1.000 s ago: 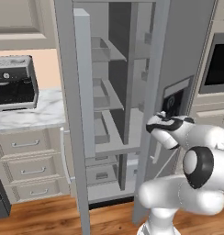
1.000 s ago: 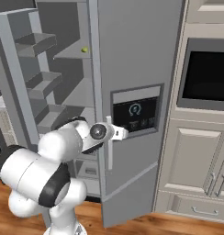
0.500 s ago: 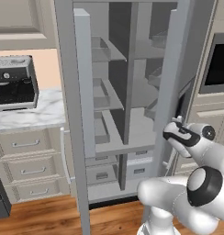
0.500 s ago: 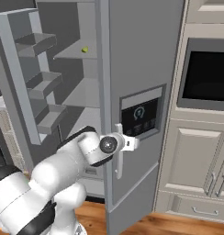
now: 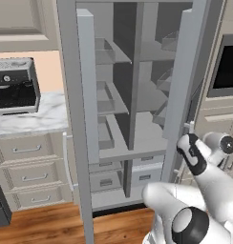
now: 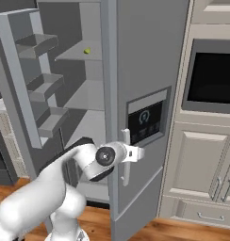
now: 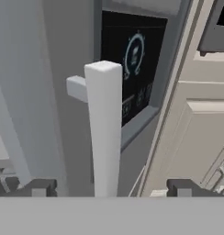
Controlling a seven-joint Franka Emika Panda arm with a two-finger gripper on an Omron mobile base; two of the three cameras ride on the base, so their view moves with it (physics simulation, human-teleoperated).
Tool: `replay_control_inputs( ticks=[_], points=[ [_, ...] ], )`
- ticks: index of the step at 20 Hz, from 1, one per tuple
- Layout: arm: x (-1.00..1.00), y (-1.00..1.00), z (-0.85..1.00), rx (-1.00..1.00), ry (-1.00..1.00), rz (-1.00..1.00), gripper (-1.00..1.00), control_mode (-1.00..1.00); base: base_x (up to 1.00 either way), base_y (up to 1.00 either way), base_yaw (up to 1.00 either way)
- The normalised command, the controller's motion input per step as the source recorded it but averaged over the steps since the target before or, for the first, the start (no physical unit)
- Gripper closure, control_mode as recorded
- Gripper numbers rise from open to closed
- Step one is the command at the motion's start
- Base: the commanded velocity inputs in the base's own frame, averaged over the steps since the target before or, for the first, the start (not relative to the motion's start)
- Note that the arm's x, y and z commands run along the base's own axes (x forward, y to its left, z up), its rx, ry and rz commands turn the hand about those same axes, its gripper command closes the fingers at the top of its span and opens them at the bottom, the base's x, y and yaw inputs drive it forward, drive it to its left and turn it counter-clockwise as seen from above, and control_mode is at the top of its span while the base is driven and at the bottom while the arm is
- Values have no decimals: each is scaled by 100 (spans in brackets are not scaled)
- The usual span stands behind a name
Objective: There is a bowl on the dining counter. Grab a lemon wedge from the fridge and place it in the bowl. Then get the liquor bottle and glass cup from the cabinet and place them next to the bowl.
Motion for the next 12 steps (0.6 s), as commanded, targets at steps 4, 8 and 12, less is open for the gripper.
replay_control_inputs(
  ticks=[4, 8, 12],
  points=[
    [-80, -5, 59, -10, 0, -7, -100, -100, 0, 0, 0],
    [-74, 0, 80, -12, 2, -2, -100, -100, 0, 0, 0],
    [-49, 8, 87, -14, 10, 0, -100, -100, 0, 0, 0]
  ],
)
